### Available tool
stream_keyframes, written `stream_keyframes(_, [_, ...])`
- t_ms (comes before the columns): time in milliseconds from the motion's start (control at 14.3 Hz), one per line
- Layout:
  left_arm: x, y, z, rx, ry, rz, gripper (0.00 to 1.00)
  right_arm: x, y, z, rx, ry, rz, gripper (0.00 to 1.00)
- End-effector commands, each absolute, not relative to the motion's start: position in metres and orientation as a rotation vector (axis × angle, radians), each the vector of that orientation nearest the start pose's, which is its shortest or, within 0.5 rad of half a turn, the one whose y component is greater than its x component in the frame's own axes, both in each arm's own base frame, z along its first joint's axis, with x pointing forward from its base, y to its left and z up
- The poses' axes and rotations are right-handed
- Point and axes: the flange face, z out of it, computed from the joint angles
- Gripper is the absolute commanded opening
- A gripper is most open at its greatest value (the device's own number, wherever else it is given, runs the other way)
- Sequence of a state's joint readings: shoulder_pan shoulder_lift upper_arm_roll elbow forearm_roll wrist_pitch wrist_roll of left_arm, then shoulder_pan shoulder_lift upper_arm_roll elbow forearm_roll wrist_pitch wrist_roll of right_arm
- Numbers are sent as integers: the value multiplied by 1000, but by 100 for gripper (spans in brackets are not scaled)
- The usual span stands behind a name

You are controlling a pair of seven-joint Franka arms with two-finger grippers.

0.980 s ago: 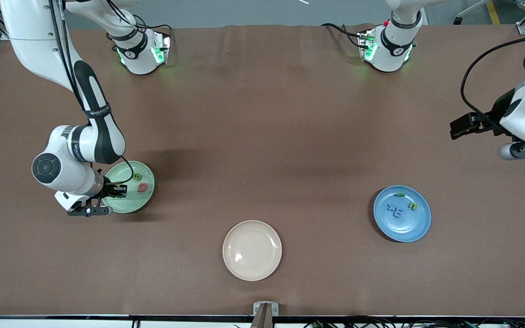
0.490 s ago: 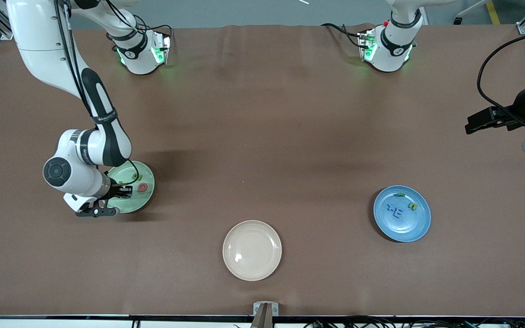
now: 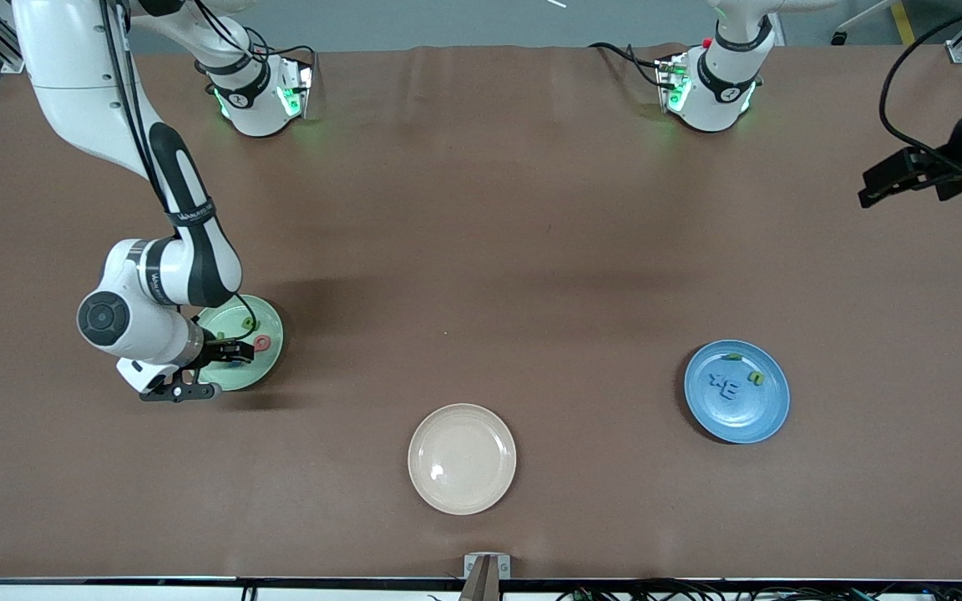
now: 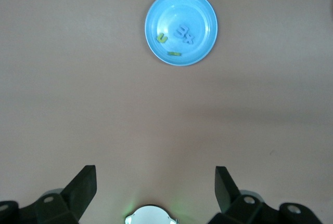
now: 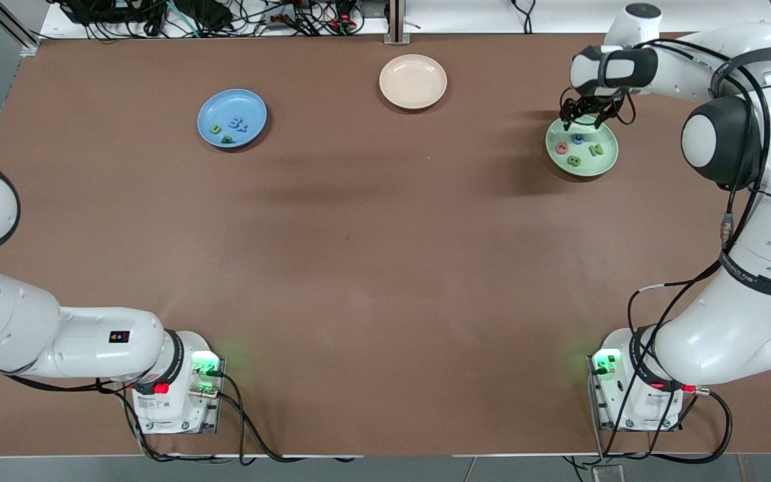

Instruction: Sort upper and lower case letters into plates

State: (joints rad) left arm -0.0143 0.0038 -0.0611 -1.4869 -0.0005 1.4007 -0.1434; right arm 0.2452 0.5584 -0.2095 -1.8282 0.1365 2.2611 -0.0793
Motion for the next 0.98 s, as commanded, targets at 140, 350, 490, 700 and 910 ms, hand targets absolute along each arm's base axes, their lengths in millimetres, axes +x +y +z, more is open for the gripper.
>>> stream_keyframes(140, [504, -43, 641, -3133, -102, 57, 100, 658, 17, 320, -3091, -18, 328, 100])
stream_keyframes(350, [502, -55, 640, -3126, -66, 56, 100, 664, -3, 388, -3072, 7, 377, 100])
stream_keyframes(490, [502, -56, 641, -3122, -62, 53, 100, 665, -26, 425, -3064, 45, 370, 100])
stream_keyframes(700, [502, -60, 641, -3123, -50, 50, 100, 657, -55, 463, -3097, 77, 337, 100])
stream_keyframes(910, [503, -59, 641, -3123, -54, 50, 100, 652, -58, 485, -3135, 71, 297, 100])
